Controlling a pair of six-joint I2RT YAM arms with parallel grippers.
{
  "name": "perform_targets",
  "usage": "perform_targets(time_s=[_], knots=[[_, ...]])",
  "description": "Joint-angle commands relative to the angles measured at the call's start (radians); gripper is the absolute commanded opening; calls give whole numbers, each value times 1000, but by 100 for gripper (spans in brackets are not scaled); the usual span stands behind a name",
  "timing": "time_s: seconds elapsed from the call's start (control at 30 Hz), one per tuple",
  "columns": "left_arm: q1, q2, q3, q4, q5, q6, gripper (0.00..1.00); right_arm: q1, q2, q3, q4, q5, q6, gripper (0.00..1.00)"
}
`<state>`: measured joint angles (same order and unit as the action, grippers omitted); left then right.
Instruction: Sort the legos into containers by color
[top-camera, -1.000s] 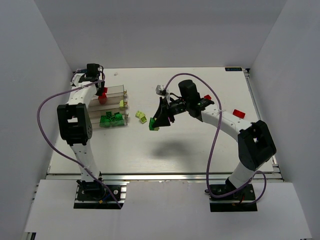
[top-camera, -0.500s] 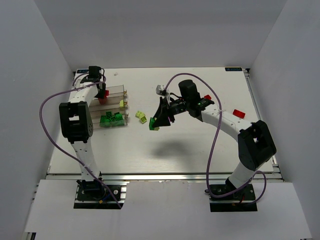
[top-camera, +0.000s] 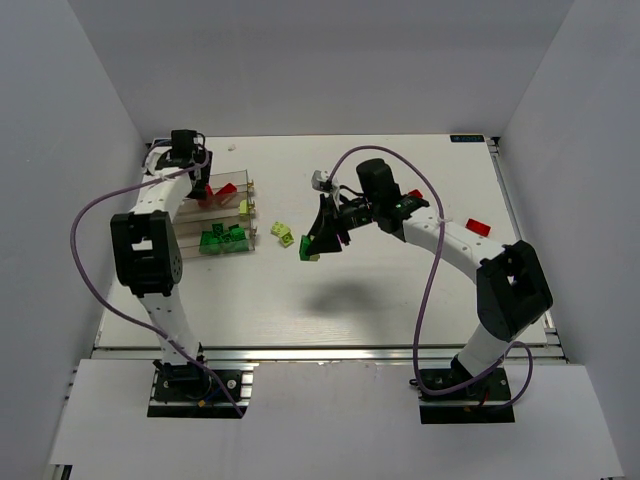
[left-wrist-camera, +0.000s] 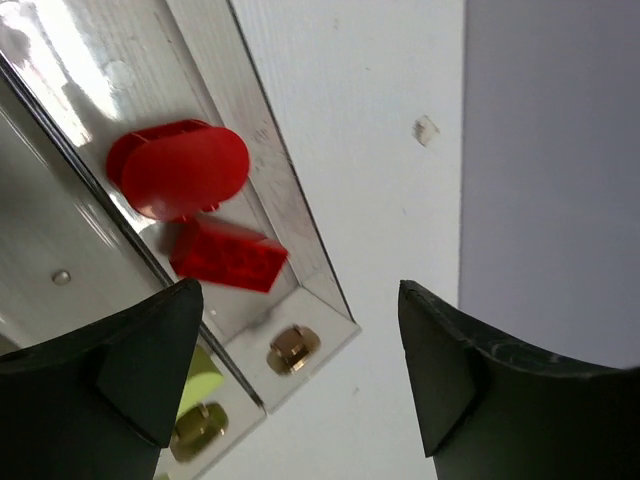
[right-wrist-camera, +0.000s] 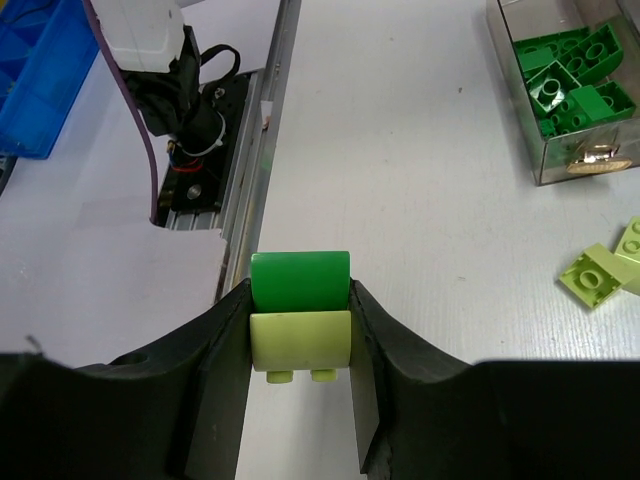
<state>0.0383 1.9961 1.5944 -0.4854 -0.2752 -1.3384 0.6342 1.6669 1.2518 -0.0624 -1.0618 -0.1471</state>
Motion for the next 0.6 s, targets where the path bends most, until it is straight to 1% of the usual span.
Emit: perform_targets(time_s=[0.0, 0.07, 0.1, 0.13, 0.17, 0.2, 0.23, 0.27, 0.3, 0.33, 0.37, 0.4, 0.43, 0.47, 0.5, 0.53, 0.57], knots=[[8, -141, -51, 70, 46, 41, 88, -4, -19, 72, -43, 5, -52, 0], [6, -203, -98, 121, 65, 53, 86, -4, -19, 84, -71, 17, -81, 0], [6, -229, -161, 145, 79, 65, 84, -4, -19, 89, -82, 23, -94, 0], [6, -258, -195, 169, 90, 96, 82, -5, -21, 100, -91, 32, -104, 0], [6, -320, -233, 198, 103, 117, 78, -4, -19, 104, -103, 39, -132, 0], [6, -357, -317, 275, 119, 146, 67, -4, -19, 110, -126, 45, -147, 0], [6, -396, -362, 313, 145, 200, 62, -4, -21, 119, -137, 55, -161, 0], [8, -474, -404, 347, 162, 224, 55, -2, -22, 124, -146, 62, -190, 0], [6, -511, -443, 407, 181, 287, 42, -2, -19, 129, -161, 66, -203, 0], [6, -548, -511, 431, 227, 320, 35, -2, -19, 142, -171, 75, -215, 0], [6, -616, -545, 473, 255, 347, 29, -1, -15, 152, -178, 80, -229, 0], [6, -653, -576, 481, 284, 404, 25, 1, -10, 159, -186, 86, -250, 0], [8, -686, -635, 525, 392, 436, 24, 1, -7, 172, -200, 94, -258, 0], [8, -719, -666, 577, 450, 468, 25, 2, -1, 193, -208, 97, -267, 0], [9, -782, -694, 594, 505, 522, 27, 7, 1, 204, -214, 105, -287, 0], [8, -809, -723, 608, 557, 539, 40, 9, 2, 212, -220, 124, -302, 0], [8, -835, -772, 605, 641, 551, 51, 13, 1, 224, -221, 140, -318, 0]])
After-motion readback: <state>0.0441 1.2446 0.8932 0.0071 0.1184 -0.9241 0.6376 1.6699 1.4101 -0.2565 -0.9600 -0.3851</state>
